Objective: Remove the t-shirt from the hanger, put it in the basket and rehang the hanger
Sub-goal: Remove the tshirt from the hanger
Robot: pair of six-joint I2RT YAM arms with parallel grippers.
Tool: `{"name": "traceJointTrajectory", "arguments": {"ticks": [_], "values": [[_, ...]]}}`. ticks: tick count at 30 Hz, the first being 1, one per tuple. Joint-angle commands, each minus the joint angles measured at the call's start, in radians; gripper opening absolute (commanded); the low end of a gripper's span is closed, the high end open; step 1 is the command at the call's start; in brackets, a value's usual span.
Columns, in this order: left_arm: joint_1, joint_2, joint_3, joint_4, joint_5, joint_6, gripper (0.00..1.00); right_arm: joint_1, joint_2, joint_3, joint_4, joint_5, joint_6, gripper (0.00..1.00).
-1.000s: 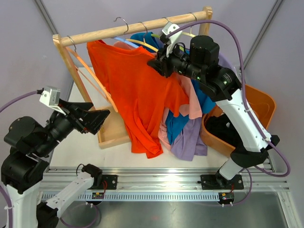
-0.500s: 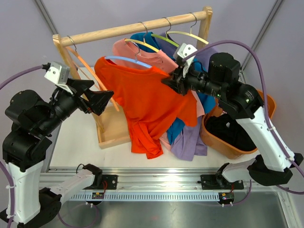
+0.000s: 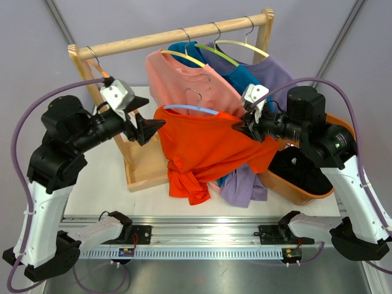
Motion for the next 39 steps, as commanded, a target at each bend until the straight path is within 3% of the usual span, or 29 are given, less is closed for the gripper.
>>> {"name": "traceJointTrajectory", "arguments": {"ticks": [1, 7, 10, 15, 20, 32, 35, 39], "values": [[-0.075, 0.042, -0.008, 0.052, 0.083, 0.188, 0.76, -0.036, -0.049, -0.007, 0.001, -0.109, -0.082, 0.0], [-0.247, 0.15, 0.018, 0.016, -0.124, 0.339, 0.73, -0.064, -0.089, -0.049, -0.021, -0.172, -0.09, 0.0], [-0.295, 0.176, 0.007, 0.044, -0.197, 0.386, 0.66, -0.067, -0.096, -0.052, -0.01, -0.177, -0.056, 0.0], [-0.318, 0.151, -0.082, 0.108, -0.24, 0.434, 0.61, -0.087, -0.096, -0.029, -0.007, -0.209, -0.003, 0.0], [-0.34, 0.087, -0.201, 0.205, -0.341, 0.446, 0.46, -0.107, -0.084, -0.012, -0.024, -0.275, 0.073, 0.0], [-0.416, 0.042, -0.338, 0.395, -0.544, 0.534, 0.45, -0.148, -0.024, 0.037, -0.042, -0.413, 0.254, 0.0], [-0.426, 0.052, -0.338, 0.403, -0.555, 0.549, 0.38, -0.162, -0.012, 0.04, -0.052, -0.416, 0.264, 0.0], [-0.435, 0.061, -0.338, 0.408, -0.558, 0.557, 0.19, -0.184, 0.0, 0.042, -0.062, -0.403, 0.26, 0.0]]}}
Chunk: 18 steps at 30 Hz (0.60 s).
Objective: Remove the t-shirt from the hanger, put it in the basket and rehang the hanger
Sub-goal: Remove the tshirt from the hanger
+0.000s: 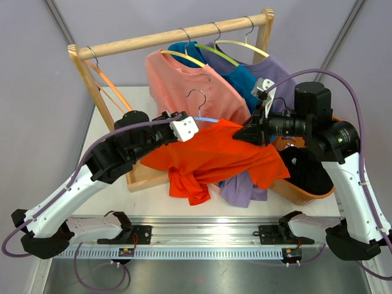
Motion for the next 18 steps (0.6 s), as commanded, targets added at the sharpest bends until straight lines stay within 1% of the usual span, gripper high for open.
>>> {"name": "traceJointTrajectory", "arguments": {"ticks": [1, 3, 7, 11, 14, 15, 17, 18], "values": [[-0.008, 0.001, 0.0, 0.115, -0.046, 0.013, 0.09, -0.026, 0.004, 0.05, 0.03, -0.03, 0.024, 0.0], [-0.009, 0.004, -0.002, 0.115, -0.045, 0.013, 0.01, -0.037, 0.018, 0.056, 0.022, -0.005, 0.009, 0.0], [-0.016, 0.018, 0.006, 0.115, -0.035, 0.001, 0.0, -0.053, 0.044, 0.07, 0.03, 0.024, -0.005, 0.0], [-0.029, 0.035, 0.014, 0.121, -0.037, -0.009, 0.0, -0.054, 0.058, 0.064, 0.056, 0.019, -0.001, 0.0], [-0.048, 0.044, 0.012, 0.13, -0.046, -0.01, 0.0, -0.053, 0.063, 0.061, 0.058, 0.018, -0.002, 0.08], [-0.06, 0.05, 0.011, 0.133, -0.051, -0.012, 0.0, -0.054, 0.063, 0.06, 0.05, 0.021, -0.013, 0.13], [-0.074, 0.058, 0.015, 0.13, -0.072, -0.01, 0.0, -0.053, 0.061, 0.055, 0.041, 0.036, -0.027, 0.14], [-0.088, 0.064, 0.015, 0.124, -0.078, -0.01, 0.0, -0.054, 0.061, 0.053, 0.03, 0.047, -0.048, 0.17]]}}
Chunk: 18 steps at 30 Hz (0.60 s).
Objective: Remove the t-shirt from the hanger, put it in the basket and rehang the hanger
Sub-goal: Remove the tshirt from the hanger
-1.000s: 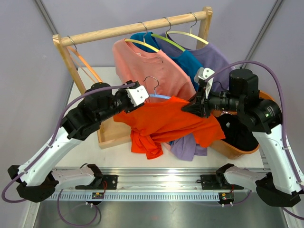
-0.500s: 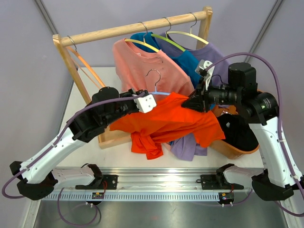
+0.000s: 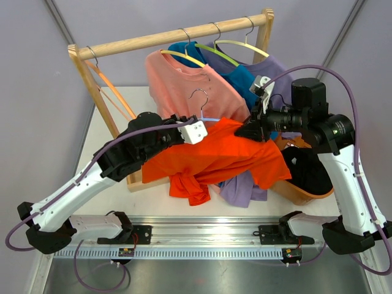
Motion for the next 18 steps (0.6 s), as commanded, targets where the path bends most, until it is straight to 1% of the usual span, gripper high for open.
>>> {"name": "traceJointTrajectory", "arguments": {"ticks": [1, 3, 4, 7, 8, 9, 12, 16, 18], "values": [[-0.056, 0.021, 0.034, 0.156, -0.013, -0.099, 0.0, -0.005, 0.004, 0.025, 0.066, 0.038, -0.032, 0.19], [-0.08, 0.03, 0.049, 0.141, -0.038, -0.102, 0.0, -0.005, -0.002, 0.019, 0.056, 0.054, -0.072, 0.25], [-0.09, 0.032, 0.055, 0.121, -0.046, -0.102, 0.0, -0.005, -0.004, 0.013, 0.051, 0.063, -0.089, 0.35], [-0.12, 0.029, 0.062, 0.095, -0.075, -0.091, 0.0, -0.005, -0.012, -0.012, 0.048, 0.083, -0.139, 0.5], [-0.131, 0.029, 0.063, 0.089, -0.098, -0.077, 0.0, -0.005, -0.019, -0.016, 0.049, 0.083, -0.165, 0.57], [-0.149, 0.027, 0.063, 0.081, -0.113, -0.068, 0.0, -0.003, -0.024, -0.021, 0.054, 0.078, -0.175, 0.6], [-0.18, 0.027, 0.065, 0.064, -0.153, -0.036, 0.0, -0.005, -0.038, -0.029, 0.048, 0.02, -0.225, 0.65], [-0.214, 0.027, 0.071, 0.056, -0.203, -0.007, 0.0, -0.005, -0.041, -0.024, 0.003, -0.108, -0.316, 0.66], [-0.237, 0.032, 0.071, 0.047, -0.228, 0.025, 0.0, -0.003, -0.042, -0.018, -0.038, -0.15, -0.386, 0.66]]}}
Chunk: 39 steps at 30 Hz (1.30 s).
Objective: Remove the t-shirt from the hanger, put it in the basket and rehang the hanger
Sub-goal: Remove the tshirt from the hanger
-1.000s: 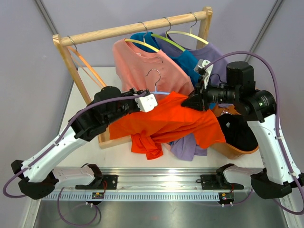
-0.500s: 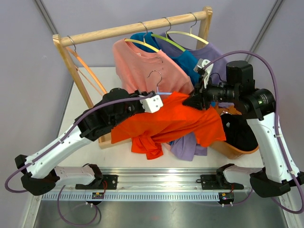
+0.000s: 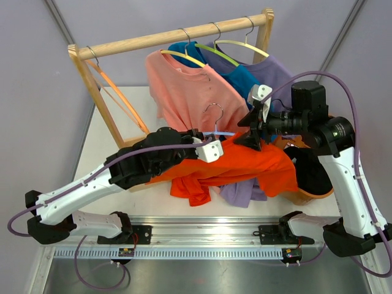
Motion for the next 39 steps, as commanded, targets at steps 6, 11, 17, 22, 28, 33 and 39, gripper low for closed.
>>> {"name": "traceJointTrajectory", "arguments": {"ticks": [6, 11, 17, 22, 28, 33, 39], "values": [[-0.046, -0.022, 0.049, 0.07, -0.146, 0.088, 0.0, 0.001, -0.013, 0.027, -0.126, -0.173, -0.246, 0.63], [-0.053, -0.037, 0.02, 0.076, -0.183, 0.141, 0.0, 0.001, -0.025, 0.001, -0.122, -0.195, -0.322, 0.6], [-0.056, -0.045, -0.012, 0.08, -0.193, 0.183, 0.0, 0.003, -0.021, -0.022, -0.018, -0.196, -0.243, 0.6], [-0.058, -0.054, -0.047, 0.097, -0.193, 0.201, 0.0, 0.003, 0.001, -0.022, 0.018, -0.21, -0.213, 0.57], [-0.058, -0.071, -0.072, 0.122, -0.209, 0.216, 0.0, 0.001, 0.024, -0.014, -0.024, -0.207, -0.235, 0.5], [-0.058, -0.077, -0.075, 0.13, -0.212, 0.227, 0.0, 0.001, 0.036, -0.013, -0.063, -0.198, -0.264, 0.47], [-0.059, -0.082, -0.076, 0.133, -0.215, 0.233, 0.0, 0.001, 0.045, -0.016, -0.082, -0.187, -0.282, 0.41]]}}
